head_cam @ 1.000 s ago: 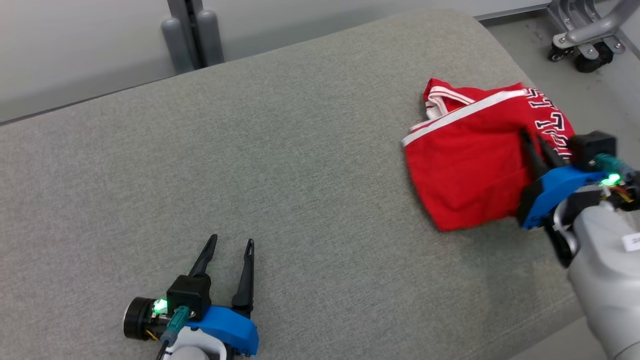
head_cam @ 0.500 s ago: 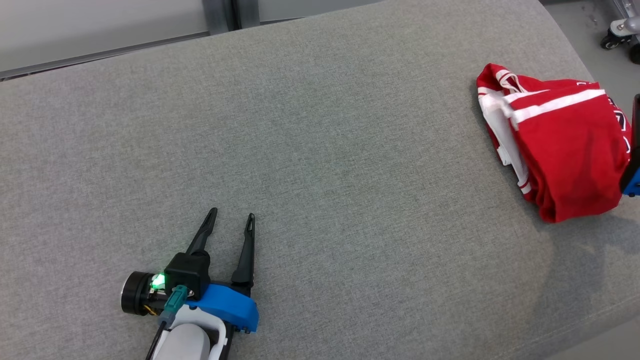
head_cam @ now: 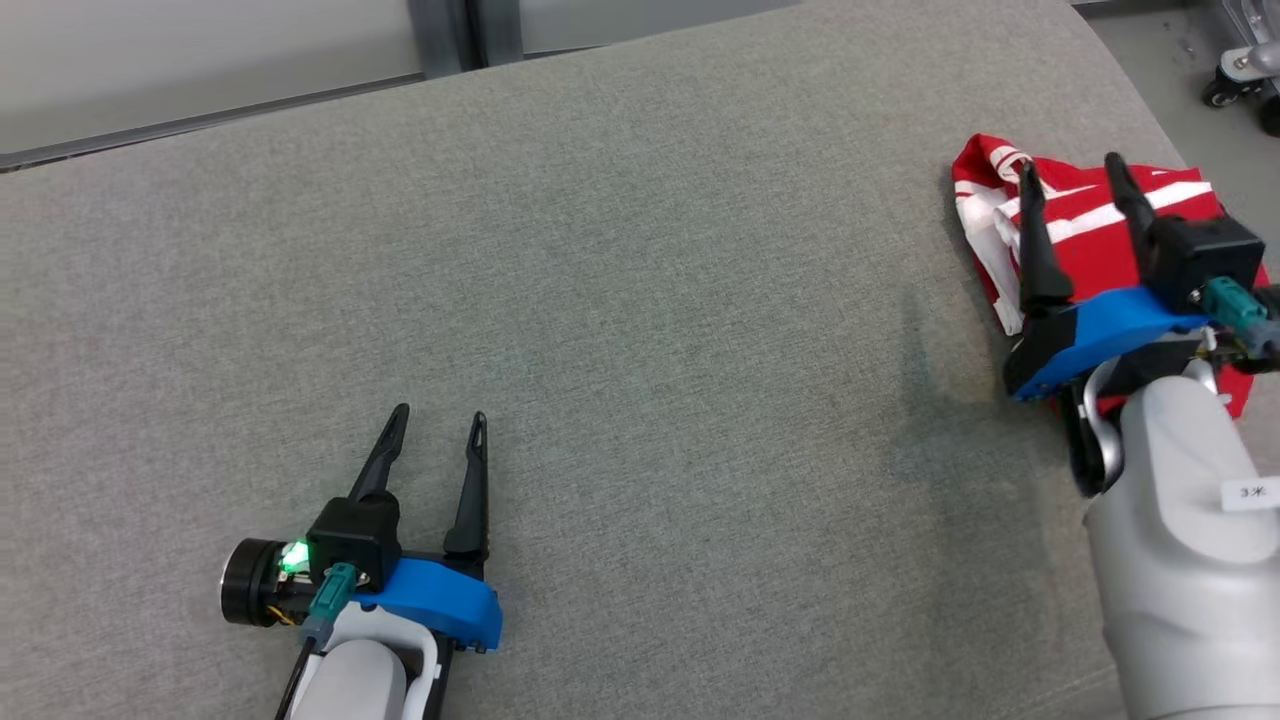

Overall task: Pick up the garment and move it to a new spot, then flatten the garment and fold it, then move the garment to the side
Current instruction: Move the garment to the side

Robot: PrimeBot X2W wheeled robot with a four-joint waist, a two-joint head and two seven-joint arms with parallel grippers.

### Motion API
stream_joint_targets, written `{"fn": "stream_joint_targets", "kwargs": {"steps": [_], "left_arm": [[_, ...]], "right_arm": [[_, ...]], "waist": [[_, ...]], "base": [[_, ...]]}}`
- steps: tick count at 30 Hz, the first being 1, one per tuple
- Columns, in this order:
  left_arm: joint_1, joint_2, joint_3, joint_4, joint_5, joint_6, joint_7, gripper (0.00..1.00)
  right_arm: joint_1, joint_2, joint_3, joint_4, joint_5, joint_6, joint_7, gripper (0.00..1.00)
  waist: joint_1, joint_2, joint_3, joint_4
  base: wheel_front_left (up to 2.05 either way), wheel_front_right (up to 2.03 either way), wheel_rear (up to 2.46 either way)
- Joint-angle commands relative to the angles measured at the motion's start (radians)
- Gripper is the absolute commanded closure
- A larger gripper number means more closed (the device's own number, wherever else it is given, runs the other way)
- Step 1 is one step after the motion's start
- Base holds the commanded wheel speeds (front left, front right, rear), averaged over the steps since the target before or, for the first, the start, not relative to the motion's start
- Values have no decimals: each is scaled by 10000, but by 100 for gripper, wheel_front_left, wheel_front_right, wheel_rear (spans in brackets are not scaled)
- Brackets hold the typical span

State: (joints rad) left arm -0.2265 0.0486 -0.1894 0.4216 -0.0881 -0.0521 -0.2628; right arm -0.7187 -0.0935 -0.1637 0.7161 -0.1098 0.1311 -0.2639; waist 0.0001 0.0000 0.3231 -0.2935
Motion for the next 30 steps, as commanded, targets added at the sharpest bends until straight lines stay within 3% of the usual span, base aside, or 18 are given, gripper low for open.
{"fn": "stream_joint_targets", "kwargs": {"steps": [1, 8, 15, 30], "left_arm": [[-118, 31, 41, -42, -36, 67, -24, 0], [97, 26, 139, -186, -229, 269, -24, 0], [387, 23, 197, -135, -485, 524, -24, 0], [1120, 20, 690, -202, -996, 1087, -24, 0]], "right_arm": [[291, 89, 159, -249, 285, -6, 4, 0], [1863, 367, 1776, -1173, 1541, -6, 4, 0], [2950, 417, 2447, -1269, 2200, -6, 4, 0], [3910, 415, 2093, -1474, 2920, -4, 4, 0]], "waist": [[-1, 0, -35, 61], [-1, 0, -314, 608], [-1, 0, -633, 1208], [-1, 0, -1554, 2456]], "base": [[0, 0, 0], [0, 0, 0], [0, 0, 0], [0, 0, 0]]}}
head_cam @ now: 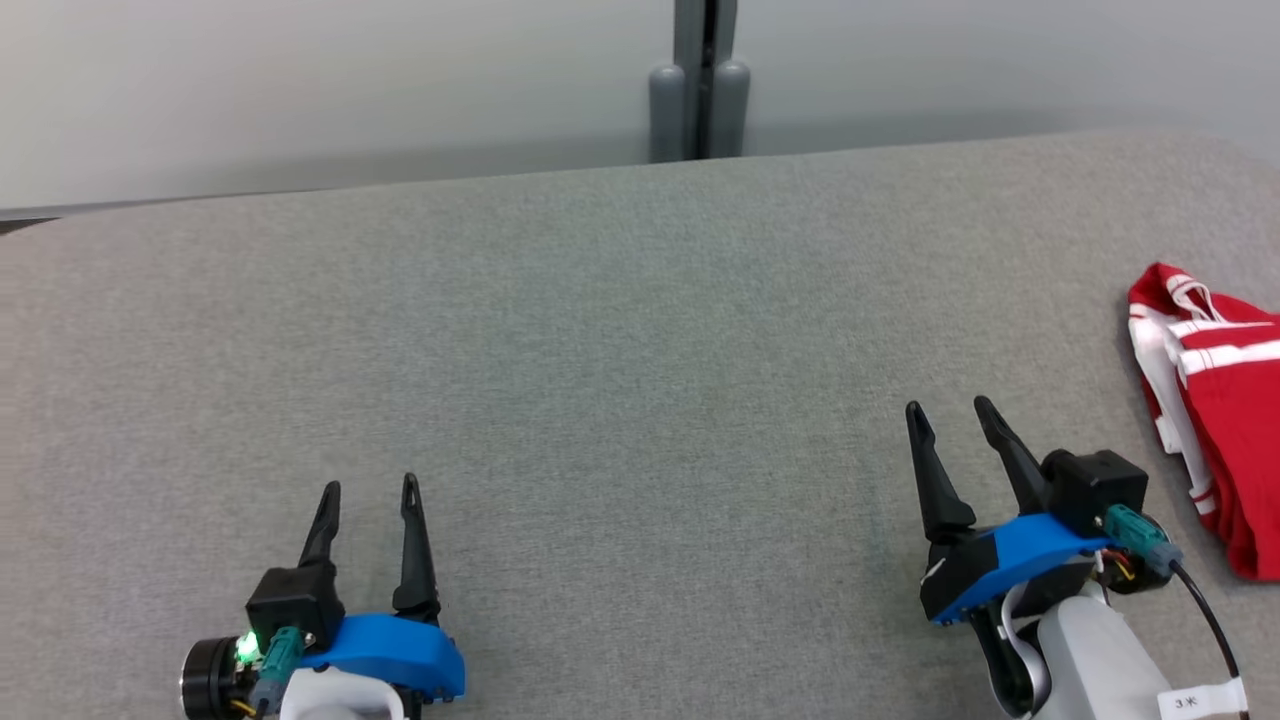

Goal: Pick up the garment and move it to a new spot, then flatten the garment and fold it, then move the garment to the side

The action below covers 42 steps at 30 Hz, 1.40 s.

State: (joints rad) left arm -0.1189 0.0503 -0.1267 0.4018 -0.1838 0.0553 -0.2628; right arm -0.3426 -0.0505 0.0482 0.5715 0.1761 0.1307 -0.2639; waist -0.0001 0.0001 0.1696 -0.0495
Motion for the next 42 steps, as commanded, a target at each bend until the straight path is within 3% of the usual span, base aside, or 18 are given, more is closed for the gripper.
{"fn": "stream_joint_targets", "kwargs": {"steps": [1, 35, 36, 42], "left_arm": [[110, 1, 86, 8, -116, -25, -24, 0], [1161, 1, 570, 80, -818, -676, -23, 0], [1132, 2, 527, 100, -815, -656, 0, 100], [1180, -11, 620, 404, -1252, -689, 227, 100]], "right_arm": [[210, -16, -55, -43, 91, 0, 5, 0], [1354, -13, 286, -92, 650, 0, 5, 0], [1242, 4, 293, -67, 589, 0, 0, 100], [1327, 20, 162, 176, 1021, 0, 192, 100]], "waist": [[1, -1, -92, 77], [1, -1, -1448, 324], [1, -1, -1453, 326], [1, -1, -1461, 329]], "base": [[0, 0, 0], [0, 0, 0], [0, 0, 0], [0, 0, 0]]}}
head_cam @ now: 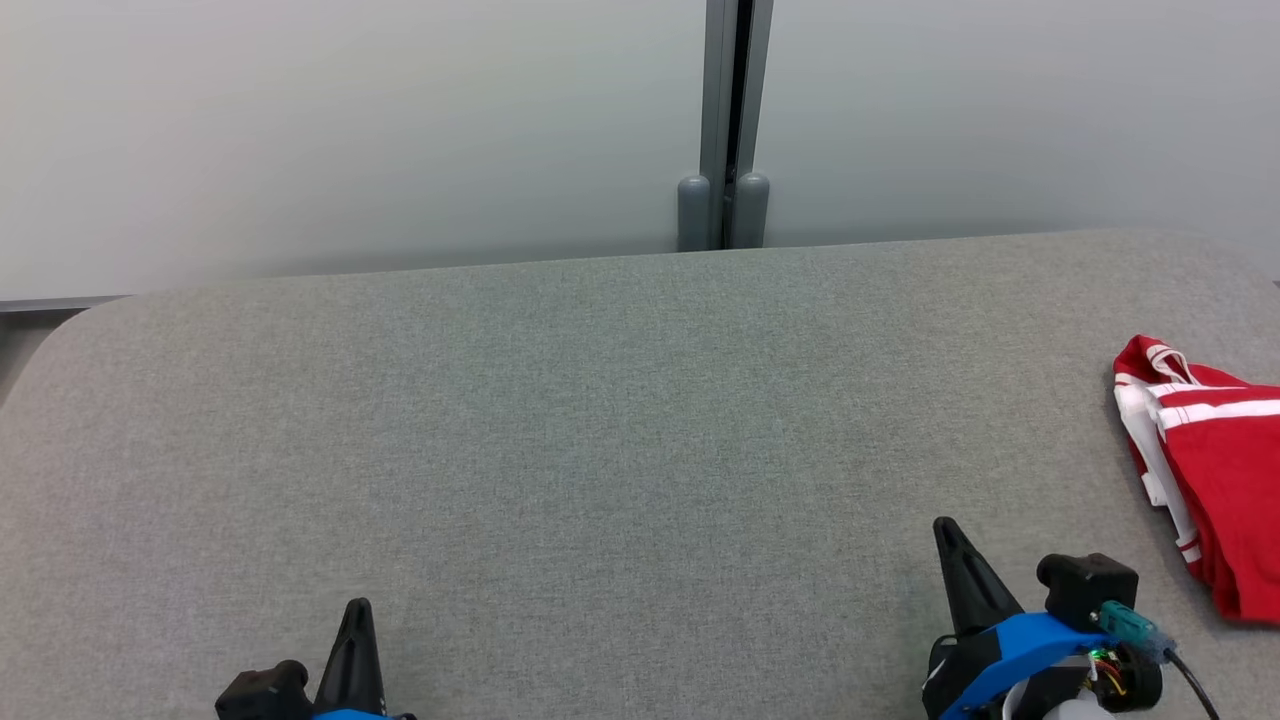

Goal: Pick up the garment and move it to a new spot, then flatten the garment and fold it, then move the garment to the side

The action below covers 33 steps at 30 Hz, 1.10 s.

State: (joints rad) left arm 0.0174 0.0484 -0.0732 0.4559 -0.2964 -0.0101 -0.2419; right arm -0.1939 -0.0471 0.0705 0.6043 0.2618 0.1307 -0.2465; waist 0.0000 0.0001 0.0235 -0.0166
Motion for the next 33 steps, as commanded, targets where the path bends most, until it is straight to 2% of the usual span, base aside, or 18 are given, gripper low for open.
{"fn": "stream_joint_targets", "kwargs": {"steps": [1, 16, 33], "left_arm": [[-208, 8, 119, -156, -315, -53, 78, 100], [-413, 12, 438, -599, -2894, -285, 741, 100], [-628, 15, 779, -976, -5317, -513, 1399, 100]], "right_arm": [[-155, -15, -97, -192, 356, 0, 80, 100], [91, -20, -402, -945, 3000, 0, 744, 100], [275, -26, -741, -1594, 5477, 0, 1414, 100]], "waist": [[0, -1, -2, 1], [0, -1, -26, 22], [0, -1, -54, 45]], "base": [[0, 0, 0], [0, 0, 0], [0, 0, 0]]}}
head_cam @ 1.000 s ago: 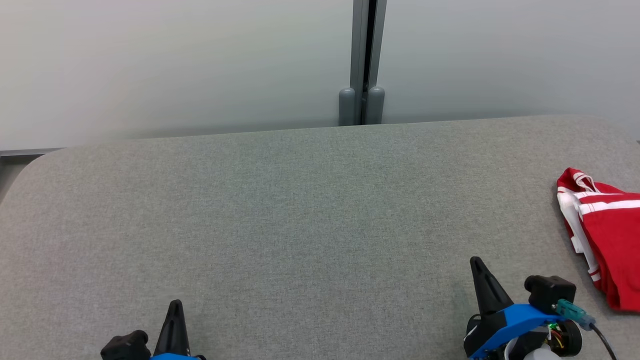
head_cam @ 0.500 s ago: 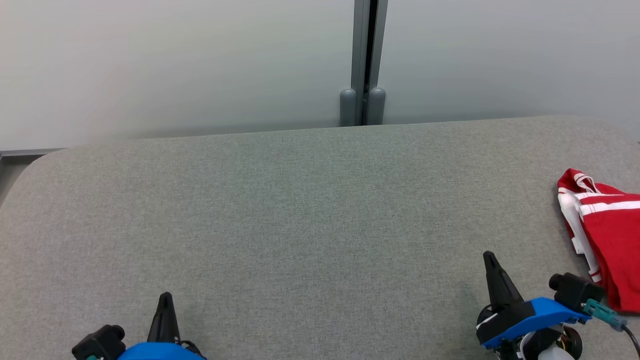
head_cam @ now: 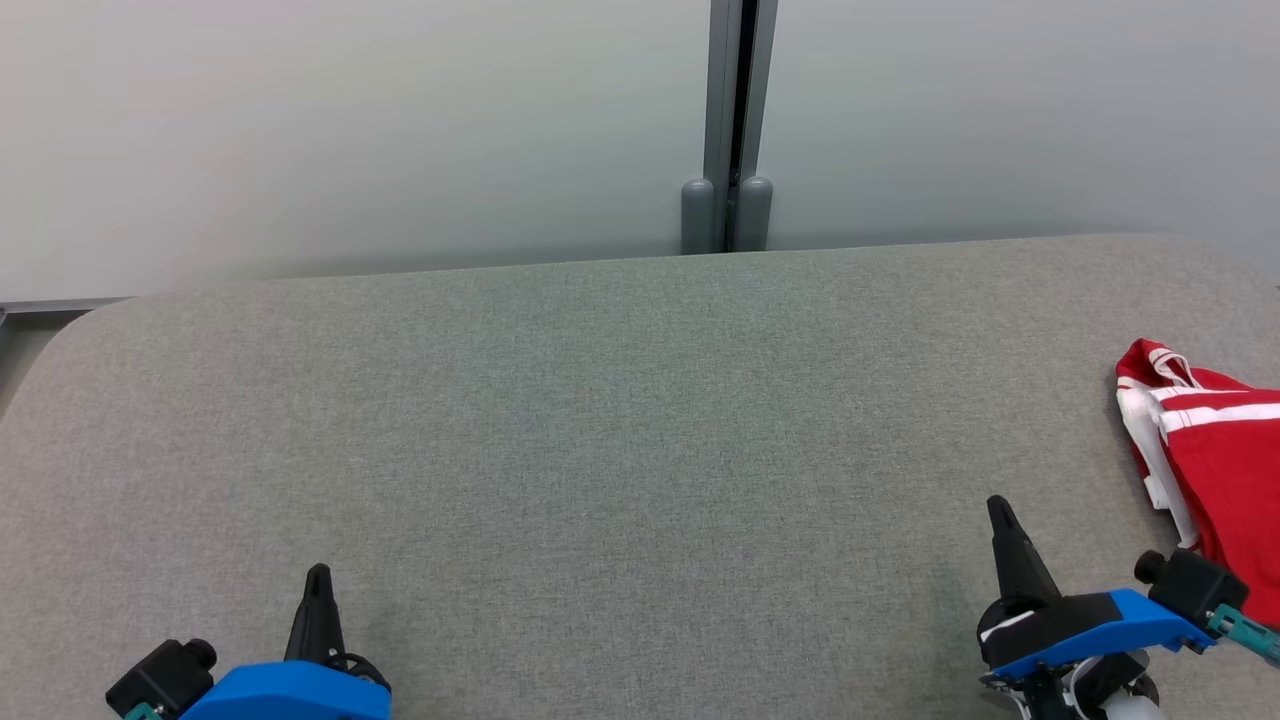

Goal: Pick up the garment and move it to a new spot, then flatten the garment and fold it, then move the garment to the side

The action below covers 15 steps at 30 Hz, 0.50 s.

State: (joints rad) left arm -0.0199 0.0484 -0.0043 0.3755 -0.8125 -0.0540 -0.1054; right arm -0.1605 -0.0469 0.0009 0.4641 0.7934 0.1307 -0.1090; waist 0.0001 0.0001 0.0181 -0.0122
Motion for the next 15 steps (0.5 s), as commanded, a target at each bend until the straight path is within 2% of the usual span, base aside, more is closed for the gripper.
{"fn": "stream_joint_targets", "kwargs": {"steps": [1, 15], "left_arm": [[-265, 15, 109, -192, -281, -86, 70, 100], [-422, 17, 347, -445, -1960, -238, 534, 100]], "right_arm": [[-52, -28, -63, -229, 296, 0, 76, 100], [90, -33, -304, -669, 2007, 1, 547, 100]], "waist": [[-1, -1, -2, 1], [-1, -1, -25, 20]], "base": [[0, 0, 0], [0, 0, 0]]}}
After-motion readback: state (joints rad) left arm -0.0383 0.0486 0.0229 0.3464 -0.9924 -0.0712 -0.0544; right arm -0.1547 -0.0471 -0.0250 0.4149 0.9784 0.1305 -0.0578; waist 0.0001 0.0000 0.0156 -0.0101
